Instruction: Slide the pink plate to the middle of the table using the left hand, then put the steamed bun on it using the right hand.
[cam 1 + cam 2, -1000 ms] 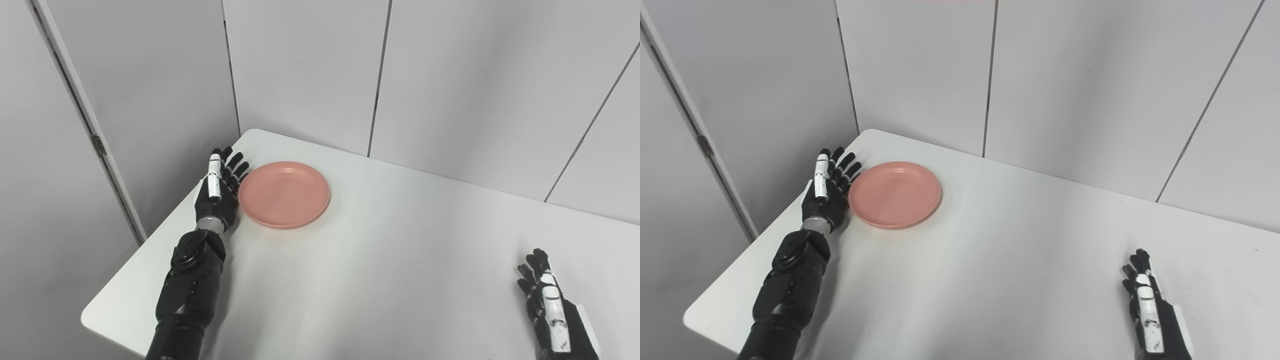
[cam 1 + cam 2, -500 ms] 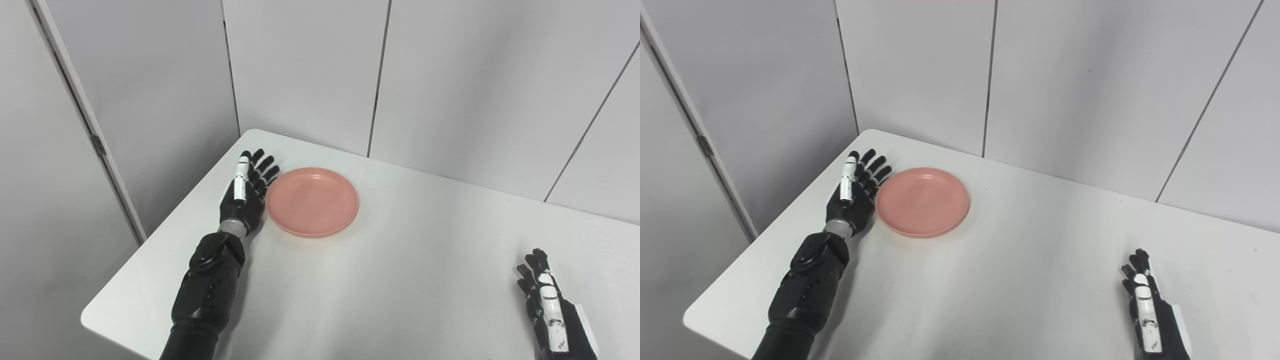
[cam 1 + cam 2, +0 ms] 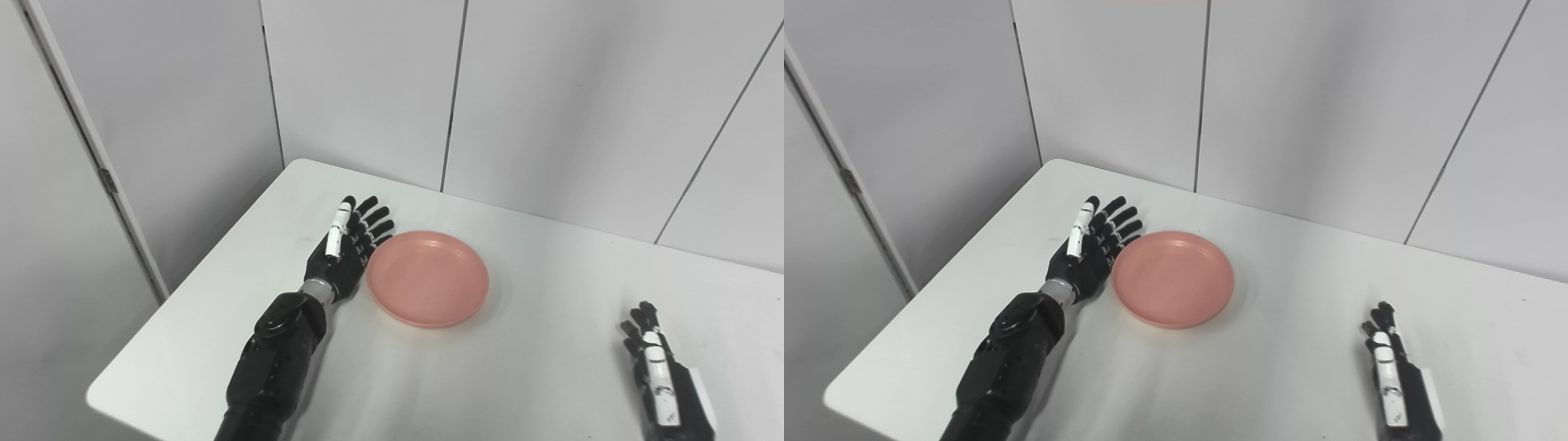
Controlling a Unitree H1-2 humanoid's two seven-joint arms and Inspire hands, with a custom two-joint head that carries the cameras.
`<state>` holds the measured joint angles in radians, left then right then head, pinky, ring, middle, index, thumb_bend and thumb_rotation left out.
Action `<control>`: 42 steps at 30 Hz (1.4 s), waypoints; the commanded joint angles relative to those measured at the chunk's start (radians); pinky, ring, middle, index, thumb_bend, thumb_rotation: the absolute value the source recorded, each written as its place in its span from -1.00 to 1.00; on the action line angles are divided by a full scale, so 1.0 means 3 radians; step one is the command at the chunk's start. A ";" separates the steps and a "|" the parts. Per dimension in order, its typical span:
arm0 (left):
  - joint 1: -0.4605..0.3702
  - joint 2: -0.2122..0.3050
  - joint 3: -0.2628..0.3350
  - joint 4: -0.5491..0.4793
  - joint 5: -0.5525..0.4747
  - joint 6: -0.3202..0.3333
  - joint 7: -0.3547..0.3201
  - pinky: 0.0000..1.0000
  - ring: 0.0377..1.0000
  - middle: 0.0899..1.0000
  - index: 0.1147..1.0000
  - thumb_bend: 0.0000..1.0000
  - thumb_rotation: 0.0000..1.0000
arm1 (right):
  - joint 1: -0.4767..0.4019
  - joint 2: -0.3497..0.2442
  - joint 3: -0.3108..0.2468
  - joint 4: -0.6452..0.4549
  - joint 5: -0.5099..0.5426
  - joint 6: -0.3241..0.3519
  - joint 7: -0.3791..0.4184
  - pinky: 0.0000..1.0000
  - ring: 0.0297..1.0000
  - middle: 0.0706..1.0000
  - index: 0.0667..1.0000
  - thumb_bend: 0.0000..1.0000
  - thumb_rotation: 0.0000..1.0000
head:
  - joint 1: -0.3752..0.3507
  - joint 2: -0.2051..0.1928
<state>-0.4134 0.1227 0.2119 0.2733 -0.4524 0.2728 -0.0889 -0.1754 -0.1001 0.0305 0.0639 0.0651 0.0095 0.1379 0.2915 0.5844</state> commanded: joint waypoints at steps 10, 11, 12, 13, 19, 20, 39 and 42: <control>0.0114 -0.0109 -0.0354 -0.0323 0.0040 0.0333 -0.0207 0.80 0.79 0.80 0.78 -0.19 1.00 | 0.0108 0.0135 0.0096 0.0075 -0.0118 -0.0013 -0.0055 0.98 0.89 0.93 0.95 -0.49 1.00 | -0.0234 0.0054; 0.0133 -0.0117 -0.0393 -0.0369 0.0044 0.0355 -0.0232 0.82 0.80 0.81 0.79 -0.20 1.00 | 0.0109 0.0143 0.0101 0.0074 -0.0128 -0.0008 -0.0064 0.97 0.89 0.93 0.95 -0.48 1.00 | -0.0276 0.0060; 0.0151 -0.0125 -0.0436 -0.0408 0.0047 0.0364 -0.0271 0.82 0.81 0.81 0.79 -0.20 1.00 | 0.0109 0.0153 0.0105 0.0070 -0.0140 -0.0002 -0.0075 0.97 0.89 0.93 0.95 -0.48 1.00 | -0.0297 0.0062; 0.0162 -0.0128 -0.0461 -0.0430 0.0046 0.0368 -0.0298 0.84 0.82 0.83 0.81 -0.21 1.00 | 0.0110 0.0160 0.0108 0.0068 -0.0149 0.0001 -0.0083 0.96 0.88 0.92 0.94 -0.48 1.00 | -0.0303 0.0064; 0.0236 -0.0184 -0.0611 -0.0524 0.0041 0.0401 -0.0458 0.82 0.81 0.82 0.82 -0.19 1.00 | 0.0121 0.0228 0.0128 0.0005 -0.0202 0.0110 -0.0175 0.91 0.85 0.90 0.91 -0.50 1.00 | -0.0441 0.0087; 0.0250 -0.0192 -0.0633 -0.0552 0.0039 0.0423 -0.0469 0.82 0.81 0.82 0.82 -0.18 1.00 | 0.0123 0.0241 0.0133 -0.0004 -0.0209 0.0115 -0.0191 0.90 0.84 0.89 0.91 -0.50 1.00 | -0.0473 0.0094; 0.0438 -0.0301 -0.0902 -0.0836 -0.0030 0.0645 -0.0569 0.81 0.80 0.82 0.80 -0.20 1.00 | 0.0122 0.0307 0.0231 -0.0010 -0.0387 0.0105 -0.0337 0.83 0.82 0.86 0.89 -0.52 1.00 | -0.0784 0.0152; 0.0441 -0.0296 -0.0889 -0.0816 -0.0003 0.0628 -0.0577 0.86 0.84 0.84 0.81 -0.21 1.00 | 0.0113 0.0324 0.0220 0.0015 -0.0407 0.0088 -0.0377 0.79 0.80 0.84 0.86 -0.50 1.00 | -0.0817 0.0155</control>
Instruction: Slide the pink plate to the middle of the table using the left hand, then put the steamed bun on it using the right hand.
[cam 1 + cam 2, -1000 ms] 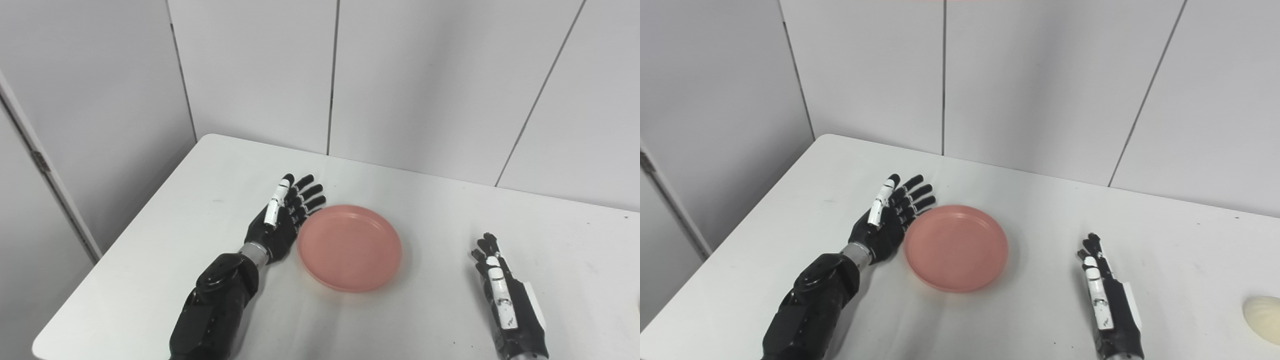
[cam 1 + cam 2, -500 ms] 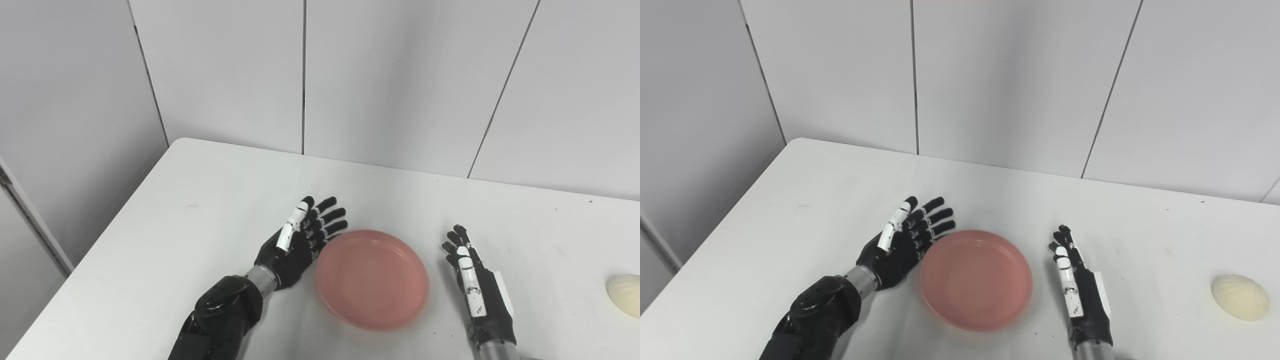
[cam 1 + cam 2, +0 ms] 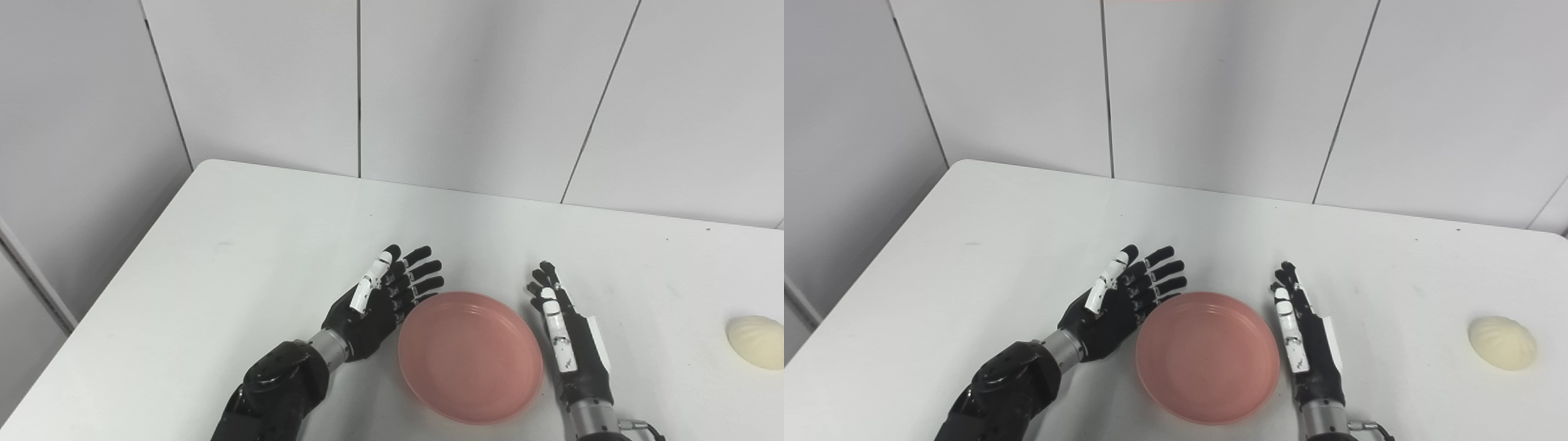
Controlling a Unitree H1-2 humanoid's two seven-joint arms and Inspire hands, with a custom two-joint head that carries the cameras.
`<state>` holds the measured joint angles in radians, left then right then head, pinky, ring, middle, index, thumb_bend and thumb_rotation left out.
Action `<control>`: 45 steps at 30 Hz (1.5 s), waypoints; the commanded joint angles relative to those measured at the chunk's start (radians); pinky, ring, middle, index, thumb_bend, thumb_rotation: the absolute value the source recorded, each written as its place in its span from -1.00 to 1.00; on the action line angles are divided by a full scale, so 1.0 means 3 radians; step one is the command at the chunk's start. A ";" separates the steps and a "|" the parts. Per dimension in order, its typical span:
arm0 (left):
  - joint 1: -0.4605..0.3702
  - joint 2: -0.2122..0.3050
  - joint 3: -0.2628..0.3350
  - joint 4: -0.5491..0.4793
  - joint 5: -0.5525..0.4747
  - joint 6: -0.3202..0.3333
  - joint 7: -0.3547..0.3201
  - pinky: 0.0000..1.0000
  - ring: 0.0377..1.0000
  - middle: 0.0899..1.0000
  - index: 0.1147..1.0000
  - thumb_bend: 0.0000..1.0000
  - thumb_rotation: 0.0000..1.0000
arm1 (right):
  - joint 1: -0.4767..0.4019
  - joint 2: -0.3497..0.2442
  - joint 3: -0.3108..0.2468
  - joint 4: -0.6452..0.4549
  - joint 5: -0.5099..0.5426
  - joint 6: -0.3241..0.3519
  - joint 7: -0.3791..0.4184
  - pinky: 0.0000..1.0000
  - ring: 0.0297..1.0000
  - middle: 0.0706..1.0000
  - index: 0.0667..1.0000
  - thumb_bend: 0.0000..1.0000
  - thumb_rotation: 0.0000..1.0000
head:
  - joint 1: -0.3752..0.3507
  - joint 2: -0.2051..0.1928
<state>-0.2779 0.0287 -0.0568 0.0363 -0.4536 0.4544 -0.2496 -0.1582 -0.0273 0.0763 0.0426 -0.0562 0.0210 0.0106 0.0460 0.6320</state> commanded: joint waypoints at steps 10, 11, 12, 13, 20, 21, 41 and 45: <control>-0.0009 0.0015 0.0160 0.0182 0.0076 -0.0163 -0.0042 0.91 0.88 0.88 0.85 -0.21 1.00 | -0.0001 0.0039 0.0014 0.0076 -0.0096 -0.0151 -0.0051 0.82 0.81 0.86 0.91 -0.40 1.00 | -0.0203 -0.0013; -0.0009 0.0021 0.0169 0.0199 0.0079 -0.0180 -0.0046 0.91 0.88 0.88 0.85 -0.21 1.00 | -0.0011 0.0031 0.0009 0.0076 -0.0134 -0.0193 -0.0075 0.83 0.82 0.86 0.91 -0.39 1.00 | -0.0309 -0.0022; -0.0007 0.0026 0.0181 0.0214 0.0083 -0.0190 -0.0041 0.92 0.88 0.88 0.86 -0.22 1.00 | -0.0022 0.0021 0.0005 0.0064 -0.0195 -0.0221 -0.0115 0.82 0.80 0.84 0.90 -0.35 1.00 | -0.0309 -0.0022; -0.0006 0.0033 0.0192 0.0229 0.0086 -0.0201 -0.0038 0.92 0.88 0.89 0.87 -0.22 1.00 | -0.0032 0.0015 0.0000 0.0046 -0.0240 -0.0232 -0.0143 0.81 0.79 0.84 0.90 -0.31 1.00 | -0.0381 -0.0028; -0.0022 0.0091 0.0305 0.0452 0.0073 -0.0326 -0.0077 0.89 0.88 0.89 0.86 -0.20 1.00 | -0.0136 -0.0110 -0.0027 -0.0097 -0.0605 -0.0244 -0.0282 0.71 0.75 0.83 0.89 -0.05 1.00 | -0.0623 -0.0068; -0.0026 0.0104 0.0319 0.0494 0.0070 -0.0342 -0.0097 0.88 0.87 0.89 0.85 -0.18 1.00 | -0.0162 -0.0146 -0.0034 -0.0093 -0.0676 -0.0263 -0.0313 0.68 0.73 0.83 0.89 0.00 1.00 | -0.0675 -0.0076; -0.0138 0.0399 0.0488 0.1510 0.0036 -0.0872 -0.0597 0.79 0.79 0.80 0.76 -0.06 0.91 | -0.0522 -0.0964 -0.0332 -0.0839 -0.1759 0.0156 -0.0343 0.31 0.54 0.70 0.78 0.54 0.27 | -0.1458 -0.0212; -0.0210 0.0457 0.0514 0.1826 0.0013 -0.1019 -0.0741 0.73 0.74 0.75 0.73 -0.05 0.88 | -0.0510 -0.1228 -0.0410 -0.0961 -0.1908 0.0266 -0.0183 0.39 0.67 0.81 0.79 0.61 0.08 | -0.1553 -0.0228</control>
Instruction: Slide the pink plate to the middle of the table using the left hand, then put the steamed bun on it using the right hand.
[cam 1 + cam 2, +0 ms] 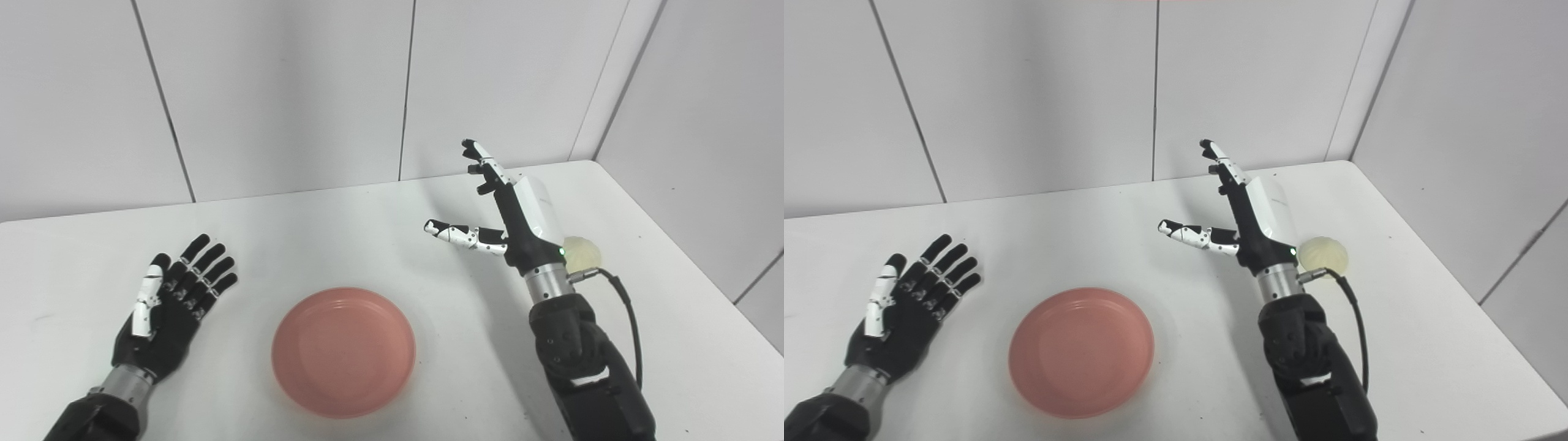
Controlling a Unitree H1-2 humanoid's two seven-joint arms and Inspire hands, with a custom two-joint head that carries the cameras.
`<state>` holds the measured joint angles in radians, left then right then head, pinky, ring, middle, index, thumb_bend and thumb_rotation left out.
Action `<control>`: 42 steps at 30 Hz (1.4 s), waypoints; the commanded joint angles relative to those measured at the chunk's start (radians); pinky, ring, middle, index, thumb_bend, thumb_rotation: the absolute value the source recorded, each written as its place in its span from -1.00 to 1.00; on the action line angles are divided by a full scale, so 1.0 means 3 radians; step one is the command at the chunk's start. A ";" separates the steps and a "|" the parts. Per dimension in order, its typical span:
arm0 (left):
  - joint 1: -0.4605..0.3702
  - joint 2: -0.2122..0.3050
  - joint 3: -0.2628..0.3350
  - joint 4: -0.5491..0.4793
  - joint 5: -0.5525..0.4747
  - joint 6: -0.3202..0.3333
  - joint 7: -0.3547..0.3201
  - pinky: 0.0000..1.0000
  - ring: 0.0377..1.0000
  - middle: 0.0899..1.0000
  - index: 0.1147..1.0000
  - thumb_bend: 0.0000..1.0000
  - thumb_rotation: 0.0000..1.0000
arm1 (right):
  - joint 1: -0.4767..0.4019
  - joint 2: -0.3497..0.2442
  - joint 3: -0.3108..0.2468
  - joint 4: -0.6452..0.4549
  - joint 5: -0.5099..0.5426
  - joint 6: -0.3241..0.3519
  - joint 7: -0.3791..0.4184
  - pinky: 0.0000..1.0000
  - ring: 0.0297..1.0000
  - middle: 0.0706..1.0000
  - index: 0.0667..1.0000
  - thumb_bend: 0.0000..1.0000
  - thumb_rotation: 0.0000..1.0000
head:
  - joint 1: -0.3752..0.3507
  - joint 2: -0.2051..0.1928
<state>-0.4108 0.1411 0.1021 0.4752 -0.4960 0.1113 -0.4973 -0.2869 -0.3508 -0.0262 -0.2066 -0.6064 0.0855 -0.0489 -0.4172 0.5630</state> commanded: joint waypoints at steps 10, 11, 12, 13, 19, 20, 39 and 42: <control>0.0078 0.0187 0.0023 0.0918 0.0122 -0.0110 -0.0158 0.60 0.66 0.69 0.66 -0.03 0.79 | 0.0001 -0.0774 -0.0340 0.0160 -0.0225 0.0227 0.0234 0.40 0.78 0.90 0.82 0.87 0.23 | -0.0153 -0.0012; 0.0070 0.0195 0.0028 0.0945 0.0121 -0.0121 -0.0177 0.60 0.66 0.68 0.66 -0.04 0.79 | 0.0013 -0.0818 -0.0350 0.0167 -0.0231 0.0244 0.0263 0.37 0.78 0.90 0.82 0.86 0.22 | -0.0158 -0.0010; 0.0063 0.0200 0.0037 0.0964 0.0116 -0.0119 -0.0185 0.60 0.65 0.68 0.66 -0.04 0.79 | 0.0024 -0.0867 -0.0353 0.0178 -0.0242 0.0271 0.0305 0.37 0.78 0.91 0.82 0.86 0.22 | -0.0163 -0.0008; 0.0057 0.0204 0.0046 0.0979 0.0112 -0.0112 -0.0188 0.59 0.65 0.68 0.66 -0.04 0.78 | 0.0034 -0.0916 -0.0354 0.0197 -0.0250 0.0302 0.0356 0.39 0.80 0.92 0.83 0.87 0.25 | -0.0172 -0.0005; 0.0024 0.0232 0.0080 0.1065 0.0116 -0.0107 -0.0225 0.58 0.63 0.66 0.65 -0.05 0.75 | 0.0033 -0.1119 -0.0330 0.0407 -0.0194 0.0413 0.0639 0.48 0.85 0.93 0.82 0.93 0.21 | -0.0227 0.0003; 0.0021 0.0238 0.0087 0.1073 0.0110 -0.0096 -0.0233 0.58 0.63 0.66 0.65 -0.06 0.76 | 0.0031 -0.1142 -0.0325 0.0444 -0.0180 0.0419 0.0680 0.47 0.84 0.93 0.82 0.94 0.19 | -0.0246 0.0012; -0.0022 0.0296 0.0152 0.1203 0.0089 -0.0061 -0.0280 0.53 0.61 0.64 0.62 -0.05 0.70 | -0.0079 -0.1288 -0.0092 0.0658 -0.0219 0.0834 0.1099 0.49 0.80 0.83 0.75 0.92 0.08 | -0.0338 0.0089; -0.0021 0.0308 0.0142 0.1199 0.0109 -0.0075 -0.0285 0.54 0.61 0.64 0.62 -0.05 0.73 | -0.0108 -0.1292 -0.0038 0.0768 -0.0262 0.0896 0.1094 0.49 0.79 0.83 0.75 0.94 0.10 | -0.0346 0.0099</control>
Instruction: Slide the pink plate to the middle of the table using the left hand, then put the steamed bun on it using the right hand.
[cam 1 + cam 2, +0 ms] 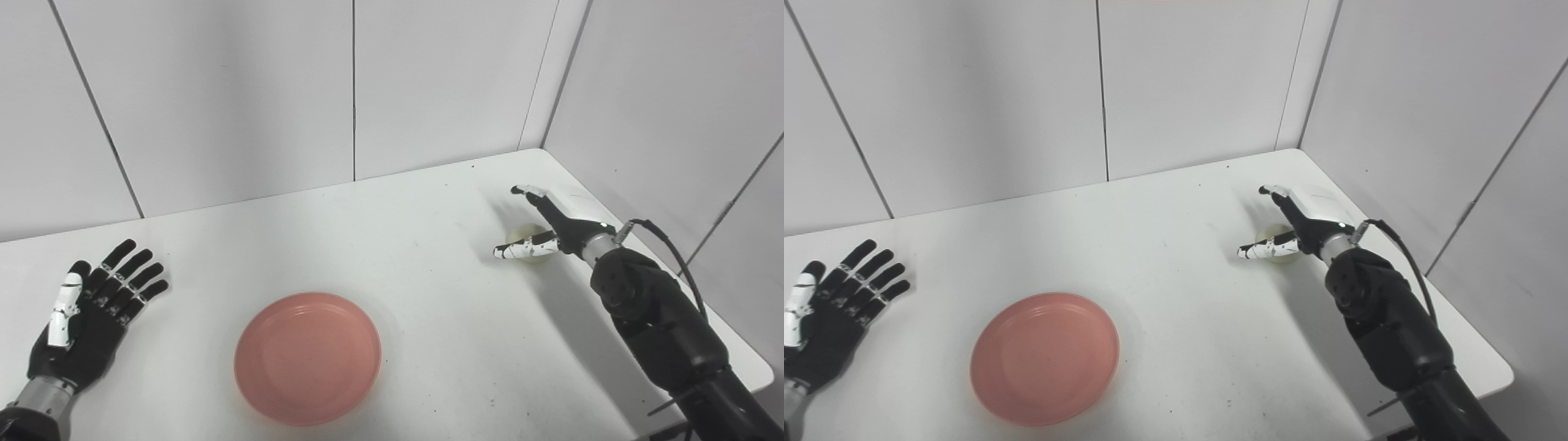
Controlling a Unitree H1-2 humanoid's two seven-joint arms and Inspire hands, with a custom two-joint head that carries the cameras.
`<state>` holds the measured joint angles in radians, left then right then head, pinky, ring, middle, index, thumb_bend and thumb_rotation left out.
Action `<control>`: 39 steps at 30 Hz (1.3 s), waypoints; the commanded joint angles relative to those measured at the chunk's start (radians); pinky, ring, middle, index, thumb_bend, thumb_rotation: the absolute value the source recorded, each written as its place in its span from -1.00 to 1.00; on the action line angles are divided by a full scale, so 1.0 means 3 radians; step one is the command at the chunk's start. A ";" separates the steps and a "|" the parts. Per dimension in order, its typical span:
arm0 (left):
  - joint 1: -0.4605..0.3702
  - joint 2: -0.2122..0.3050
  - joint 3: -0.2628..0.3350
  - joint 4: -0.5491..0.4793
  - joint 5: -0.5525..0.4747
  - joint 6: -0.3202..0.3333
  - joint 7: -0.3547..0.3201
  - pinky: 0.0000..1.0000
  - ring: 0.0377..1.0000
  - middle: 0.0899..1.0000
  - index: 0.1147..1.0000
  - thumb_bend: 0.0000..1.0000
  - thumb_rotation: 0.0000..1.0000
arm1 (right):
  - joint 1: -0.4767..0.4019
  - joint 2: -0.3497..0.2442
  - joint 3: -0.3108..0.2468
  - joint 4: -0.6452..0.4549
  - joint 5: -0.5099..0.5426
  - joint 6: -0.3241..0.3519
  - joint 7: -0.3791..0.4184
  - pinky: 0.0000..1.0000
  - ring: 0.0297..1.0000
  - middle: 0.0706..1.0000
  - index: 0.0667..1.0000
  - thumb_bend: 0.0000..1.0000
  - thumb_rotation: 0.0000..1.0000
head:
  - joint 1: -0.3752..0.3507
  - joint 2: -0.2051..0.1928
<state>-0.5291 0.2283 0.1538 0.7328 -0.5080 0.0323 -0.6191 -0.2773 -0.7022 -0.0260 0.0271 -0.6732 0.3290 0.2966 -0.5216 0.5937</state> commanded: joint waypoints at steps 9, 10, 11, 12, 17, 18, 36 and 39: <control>0.0372 0.0042 -0.0051 0.0365 0.0168 0.0144 0.0085 0.51 0.59 0.63 0.60 -0.03 0.65 | -0.0169 -0.0147 0.0030 0.0179 -0.0051 0.0148 -0.0069 0.41 0.76 0.82 0.75 0.87 0.00 | -0.0007 0.0035; 0.0370 0.0046 -0.0054 0.0372 0.0170 0.0139 0.0080 0.52 0.59 0.63 0.60 -0.02 0.65 | -0.0171 -0.0144 0.0033 0.0193 -0.0046 0.0146 -0.0080 0.41 0.76 0.82 0.74 0.87 -0.03 | -0.0007 0.0035; 0.0372 0.0049 -0.0056 0.0370 0.0171 0.0135 0.0074 0.52 0.60 0.64 0.61 -0.01 0.64 | -0.0174 -0.0139 0.0032 0.0208 -0.0036 0.0149 -0.0086 0.42 0.76 0.82 0.74 0.87 -0.06 | -0.0005 0.0046; 0.0377 0.0051 -0.0057 0.0361 0.0170 0.0133 0.0072 0.52 0.60 0.64 0.61 -0.01 0.64 | -0.0175 -0.0135 0.0031 0.0214 -0.0027 0.0159 -0.0083 0.42 0.76 0.82 0.74 0.87 -0.06 | -0.0006 0.0056; 0.0400 0.0051 -0.0063 0.0306 0.0173 0.0131 0.0070 0.52 0.60 0.64 0.61 -0.02 0.64 | -0.0184 -0.0144 0.0043 0.0267 -0.0020 0.0166 -0.0087 0.45 0.77 0.83 0.74 0.87 -0.12 | -0.0002 0.0067; 0.0405 0.0051 -0.0064 0.0293 0.0174 0.0137 0.0076 0.52 0.60 0.63 0.61 -0.02 0.65 | -0.0186 -0.0149 0.0042 0.0282 -0.0017 0.0166 -0.0088 0.45 0.77 0.83 0.74 0.87 -0.11 | 0.0000 0.0072; 0.0443 0.0062 -0.0079 0.0193 0.0172 0.0189 0.0092 0.53 0.61 0.65 0.63 -0.01 0.65 | -0.0263 -0.0094 -0.0007 0.0744 0.0384 -0.0092 -0.0396 -0.03 0.04 0.12 0.21 0.52 -0.63 | 0.0013 0.0116; 0.0446 0.0061 -0.0082 0.0186 0.0169 0.0191 0.0099 0.52 0.61 0.65 0.62 0.00 0.65 | -0.0312 -0.0082 0.0046 0.0845 0.0410 -0.0080 -0.0442 -0.28 -0.19 -0.12 -0.06 0.08 -0.72 | 0.0020 0.0121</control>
<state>-0.5128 0.2471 0.1455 0.7151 -0.5069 0.0217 -0.6287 -0.3563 -0.7068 -0.0214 0.2769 -0.5551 0.3303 0.1699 -0.5170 0.6305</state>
